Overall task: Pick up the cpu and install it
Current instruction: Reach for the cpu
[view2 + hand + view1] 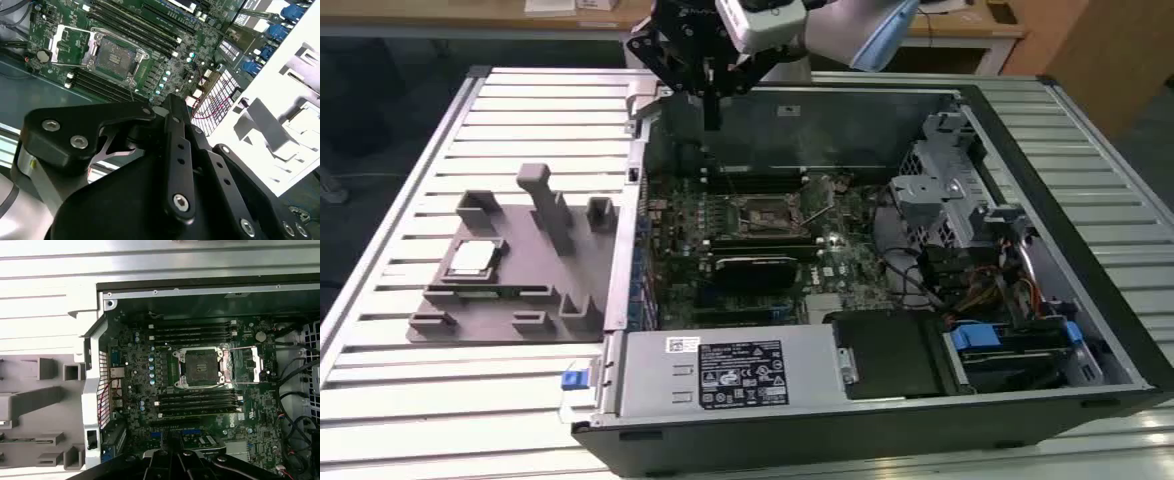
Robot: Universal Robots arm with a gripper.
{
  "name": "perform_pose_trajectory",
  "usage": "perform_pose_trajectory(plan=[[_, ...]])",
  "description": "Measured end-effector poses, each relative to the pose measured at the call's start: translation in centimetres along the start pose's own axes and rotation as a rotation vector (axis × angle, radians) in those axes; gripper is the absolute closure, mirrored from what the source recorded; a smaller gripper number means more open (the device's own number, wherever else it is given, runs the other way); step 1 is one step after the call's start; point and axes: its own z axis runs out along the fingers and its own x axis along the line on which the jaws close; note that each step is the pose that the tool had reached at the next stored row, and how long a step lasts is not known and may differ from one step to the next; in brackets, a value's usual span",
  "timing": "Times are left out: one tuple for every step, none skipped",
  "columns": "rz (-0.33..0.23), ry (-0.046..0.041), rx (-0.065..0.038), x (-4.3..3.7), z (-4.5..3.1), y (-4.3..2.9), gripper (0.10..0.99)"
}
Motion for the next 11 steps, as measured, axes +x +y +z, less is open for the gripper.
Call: perform_pose_trajectory(plan=[[0.0,0.0,0.0,0.0,0.0,0.0,0.98],[0.0,0.0,0.0,0.0,0.0,0.0,0.98],[0.0,0.0,0.0,0.0,0.0,0.0,0.98],[0.0,0.0,0.0,0.0,0.0,0.0,0.98],[0.0,0.0,0.0,0.0,0.0,0.0,0.98],[0.0,0.0,0.0,0.0,0.0,0.0,0.98],[0.0,0.0,0.0,0.0,0.0,0.0,0.98],[0.0,0.0,0.0,0.0,0.0,0.0,0.98],[0.0,0.0,0.0,0.01,0.0,0.0,0.98],[0.0,0.0,0.0,0.04,0.0,0.0,0.98],[0.0,0.0001,0.0,0.07,-0.01,0.0,0.98]])
